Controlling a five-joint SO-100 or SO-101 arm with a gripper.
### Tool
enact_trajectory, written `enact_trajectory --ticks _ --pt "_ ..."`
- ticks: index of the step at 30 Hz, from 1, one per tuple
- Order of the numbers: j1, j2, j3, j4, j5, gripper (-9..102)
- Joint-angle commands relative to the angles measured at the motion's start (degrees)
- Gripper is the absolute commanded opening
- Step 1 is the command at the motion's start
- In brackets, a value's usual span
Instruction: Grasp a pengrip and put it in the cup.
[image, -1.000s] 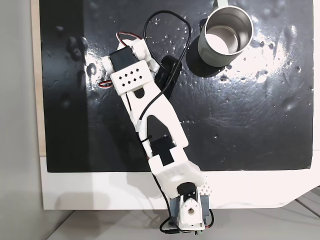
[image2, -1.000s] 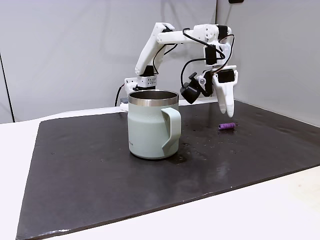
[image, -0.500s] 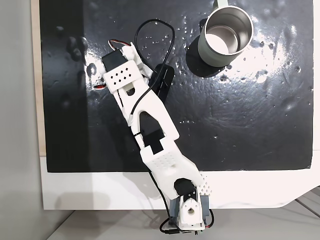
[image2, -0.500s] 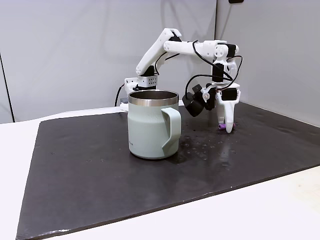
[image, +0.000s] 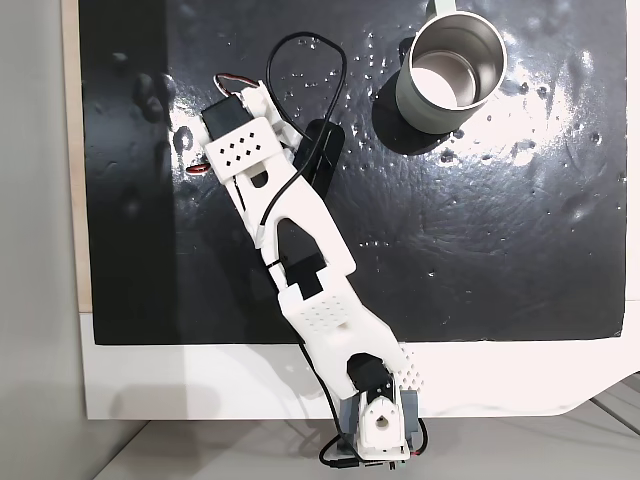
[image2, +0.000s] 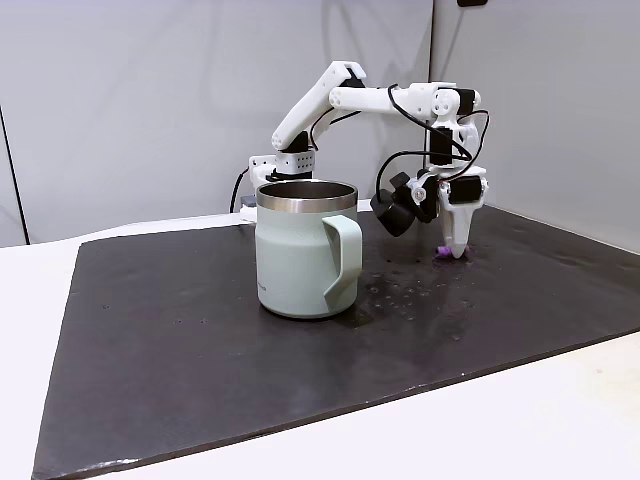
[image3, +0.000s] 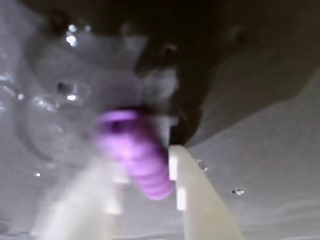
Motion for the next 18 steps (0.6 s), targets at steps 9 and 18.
enact_trajectory --ticks 9,18 --pt "0.2 10.7 -0.7 1.5 -2.5 0" --pt "0.3 32.8 3.6 1.7 -8.3 0"
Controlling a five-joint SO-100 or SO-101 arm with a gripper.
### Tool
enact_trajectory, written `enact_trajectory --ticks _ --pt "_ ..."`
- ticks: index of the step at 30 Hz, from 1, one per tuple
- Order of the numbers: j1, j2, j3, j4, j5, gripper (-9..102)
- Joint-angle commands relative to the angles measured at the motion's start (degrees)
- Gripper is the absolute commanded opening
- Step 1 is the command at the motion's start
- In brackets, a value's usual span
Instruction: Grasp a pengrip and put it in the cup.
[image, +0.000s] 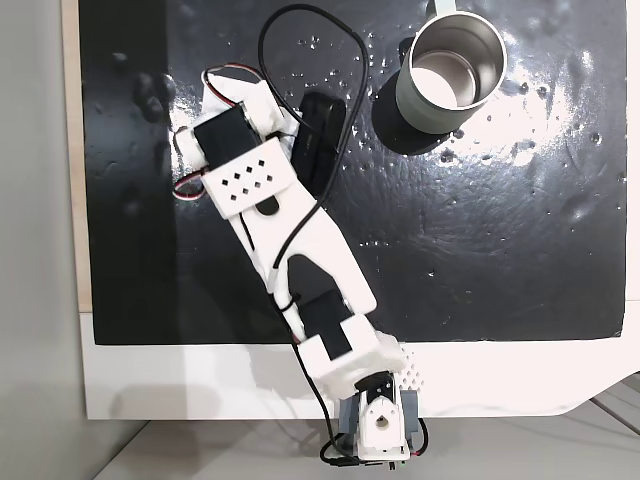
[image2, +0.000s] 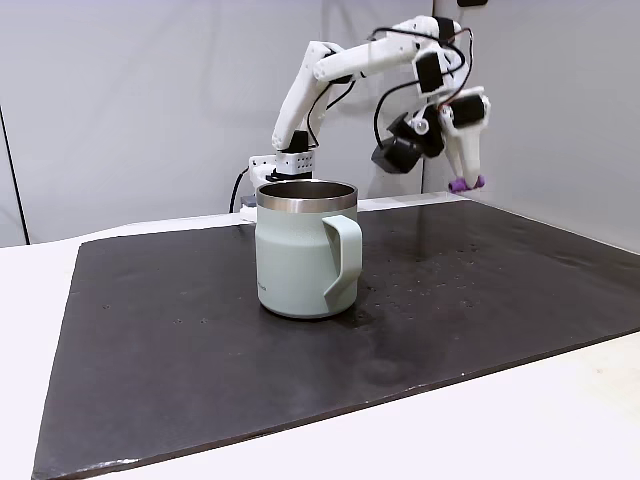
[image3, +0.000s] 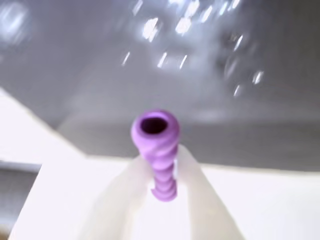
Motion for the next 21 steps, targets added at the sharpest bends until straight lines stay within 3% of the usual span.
enact_trajectory --ticks 1,10,21 --pt "0.4 11.7 0.1 0.6 -2.6 0" --pt "4.4 20.8 0.8 1.6 -8.0 0" --pt "19.8 18.7 -2.9 6.8 -12.9 0"
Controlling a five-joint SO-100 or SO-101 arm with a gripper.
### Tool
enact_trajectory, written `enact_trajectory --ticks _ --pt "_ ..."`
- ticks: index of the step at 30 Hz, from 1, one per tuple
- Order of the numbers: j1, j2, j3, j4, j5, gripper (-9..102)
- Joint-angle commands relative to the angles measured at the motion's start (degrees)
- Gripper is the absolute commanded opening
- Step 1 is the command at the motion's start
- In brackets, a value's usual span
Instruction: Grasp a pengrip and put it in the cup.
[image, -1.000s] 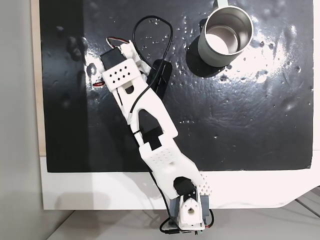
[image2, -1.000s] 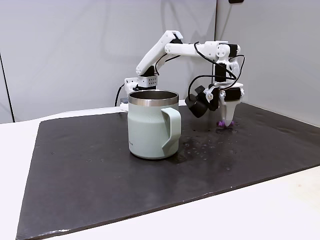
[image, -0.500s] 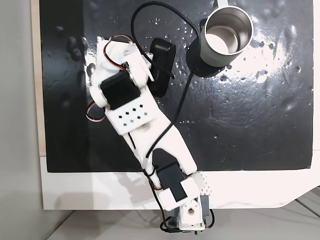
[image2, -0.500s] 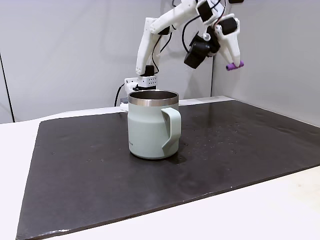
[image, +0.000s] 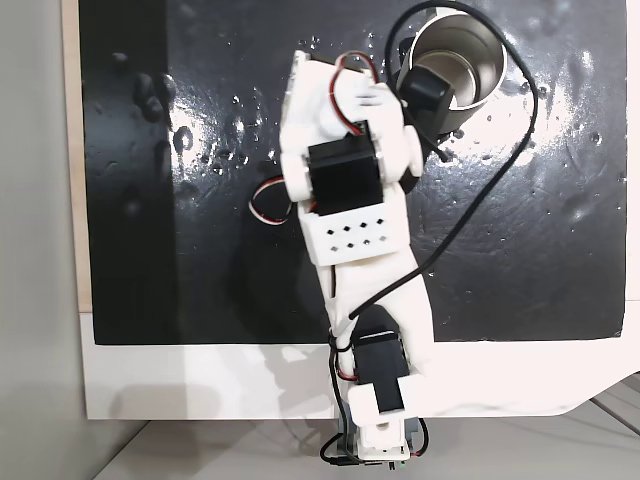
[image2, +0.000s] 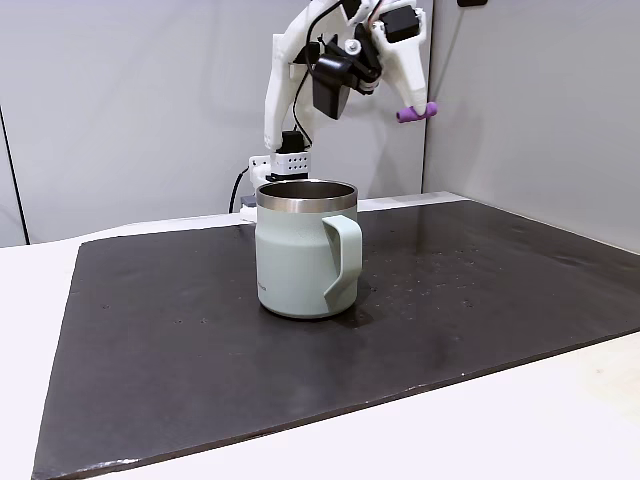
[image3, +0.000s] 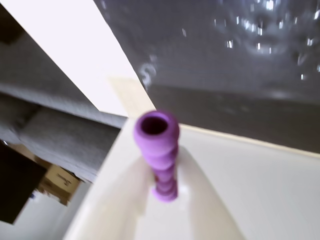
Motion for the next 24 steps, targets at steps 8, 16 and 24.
enact_trajectory --ticks 8,16,24 --pt "12.7 -3.9 -13.6 3.3 -4.9 0" --pt "20.0 -11.9 -26.2 5.2 -8.1 0" --pt "24.6 -18.3 -35.3 5.3 -10.9 0"
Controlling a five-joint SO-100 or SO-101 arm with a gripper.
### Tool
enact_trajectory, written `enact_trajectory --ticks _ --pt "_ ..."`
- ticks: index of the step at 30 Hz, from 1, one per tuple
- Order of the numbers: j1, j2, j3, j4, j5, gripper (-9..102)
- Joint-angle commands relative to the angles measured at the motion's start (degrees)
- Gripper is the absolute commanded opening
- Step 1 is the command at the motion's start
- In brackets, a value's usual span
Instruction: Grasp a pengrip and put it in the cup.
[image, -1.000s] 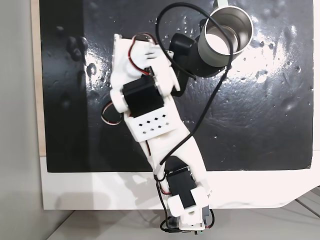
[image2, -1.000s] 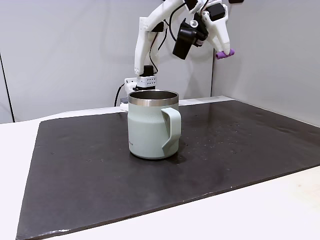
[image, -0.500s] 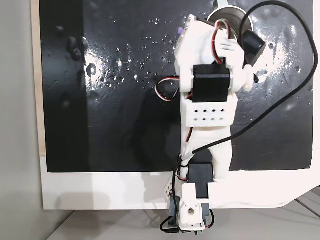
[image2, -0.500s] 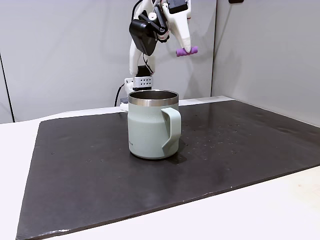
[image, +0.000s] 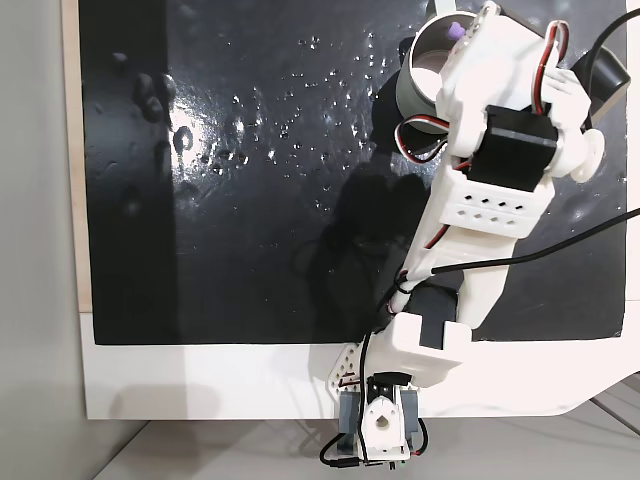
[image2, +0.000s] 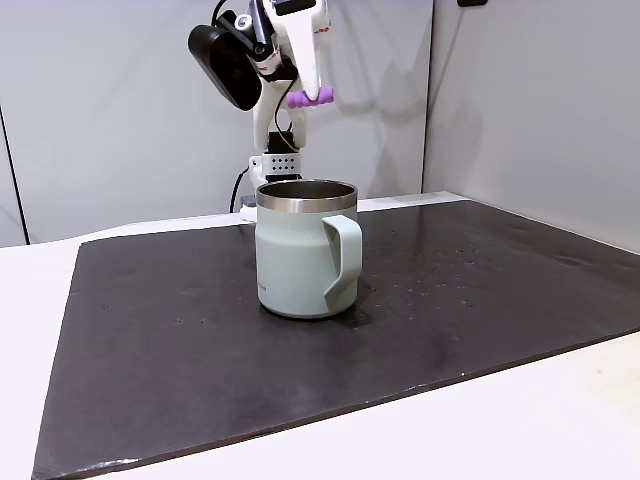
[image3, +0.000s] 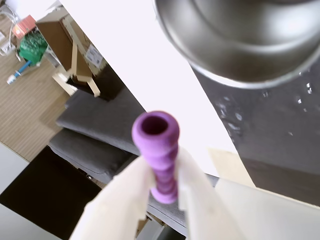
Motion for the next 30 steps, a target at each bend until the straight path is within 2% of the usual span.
enact_trajectory --ticks 1,4,5,7,9,30 --pt "1.8 -0.3 -4.6 0.1 -1.3 0" --pt "1.7 -0.4 -4.6 0.4 -1.7 1" --pt "1.3 -0.4 -4.6 1.0 -1.8 7" --pt "0.6 -0.1 -4.4 2.0 -1.4 29" --pt "0.2 0.6 -3.6 2.0 -0.8 40" --pt "-0.8 1.8 -3.3 2.1 -1.7 33"
